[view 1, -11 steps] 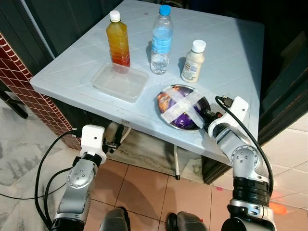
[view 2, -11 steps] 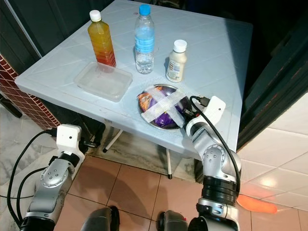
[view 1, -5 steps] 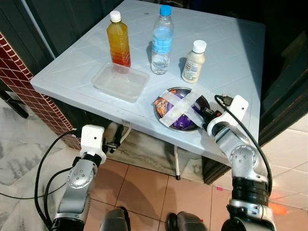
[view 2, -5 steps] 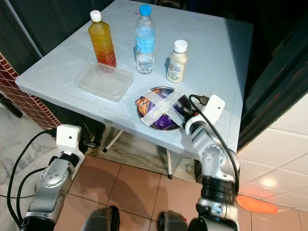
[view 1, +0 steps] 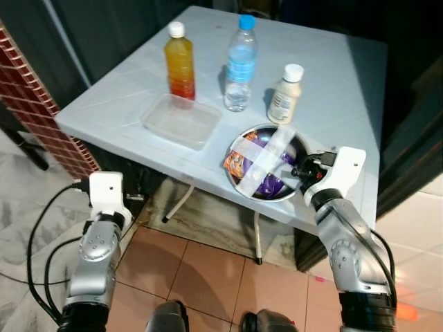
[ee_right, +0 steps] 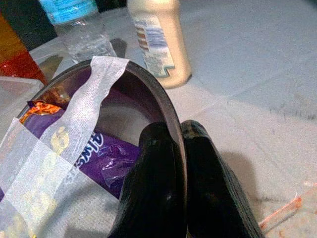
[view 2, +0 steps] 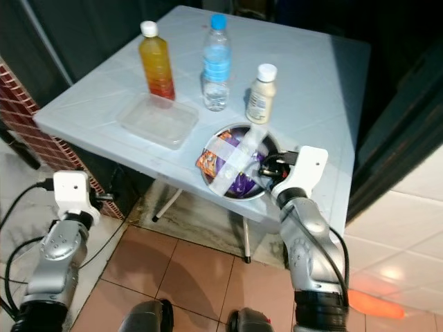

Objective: Restocking fridge

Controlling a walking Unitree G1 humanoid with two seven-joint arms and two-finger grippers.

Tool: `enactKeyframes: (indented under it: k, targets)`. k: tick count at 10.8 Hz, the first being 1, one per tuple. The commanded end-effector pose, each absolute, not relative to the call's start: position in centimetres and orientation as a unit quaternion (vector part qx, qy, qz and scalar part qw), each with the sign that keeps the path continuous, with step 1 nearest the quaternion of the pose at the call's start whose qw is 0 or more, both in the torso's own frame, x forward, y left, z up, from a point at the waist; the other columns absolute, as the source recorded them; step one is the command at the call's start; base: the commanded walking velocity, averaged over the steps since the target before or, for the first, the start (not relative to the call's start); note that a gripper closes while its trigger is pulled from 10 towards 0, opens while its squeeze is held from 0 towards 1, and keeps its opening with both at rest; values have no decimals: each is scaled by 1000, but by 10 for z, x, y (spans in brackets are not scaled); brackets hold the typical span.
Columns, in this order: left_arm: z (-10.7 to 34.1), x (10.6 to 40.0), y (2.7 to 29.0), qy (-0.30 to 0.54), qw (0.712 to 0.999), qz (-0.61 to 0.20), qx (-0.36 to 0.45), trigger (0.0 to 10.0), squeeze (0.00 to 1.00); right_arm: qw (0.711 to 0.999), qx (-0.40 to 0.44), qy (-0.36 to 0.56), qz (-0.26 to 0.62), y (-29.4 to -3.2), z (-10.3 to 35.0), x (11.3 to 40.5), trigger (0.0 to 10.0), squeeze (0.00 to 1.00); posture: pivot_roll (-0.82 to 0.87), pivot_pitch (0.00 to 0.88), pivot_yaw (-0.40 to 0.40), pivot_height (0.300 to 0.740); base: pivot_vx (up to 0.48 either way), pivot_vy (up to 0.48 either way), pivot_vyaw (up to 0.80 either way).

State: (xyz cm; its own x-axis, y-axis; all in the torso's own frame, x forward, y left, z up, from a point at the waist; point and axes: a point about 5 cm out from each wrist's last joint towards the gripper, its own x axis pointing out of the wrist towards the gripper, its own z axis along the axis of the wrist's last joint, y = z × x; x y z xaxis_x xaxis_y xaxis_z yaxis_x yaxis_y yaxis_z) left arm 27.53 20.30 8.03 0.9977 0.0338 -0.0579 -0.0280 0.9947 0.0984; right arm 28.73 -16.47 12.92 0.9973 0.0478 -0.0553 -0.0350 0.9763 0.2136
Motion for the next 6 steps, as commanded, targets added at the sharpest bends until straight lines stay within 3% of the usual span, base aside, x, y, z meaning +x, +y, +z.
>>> enactKeyframes:
  k: [1,4,6]
  targets:
    - [92,276,212,14,998,16,56,10000,0,999,27,-3,23,-171,129,283,10000,0,50,45,31,740,0,0,0]
    - [106,264,211,-43,994,19,100,10000,0,997,-49,-50,34,-170,133,272,10000,0,37,67,29,740,0,0,0]
    - [99,254,203,-34,995,33,93,10000,0,994,-92,-58,-4,-169,131,270,10000,0,30,48,39,740,0,0,0]
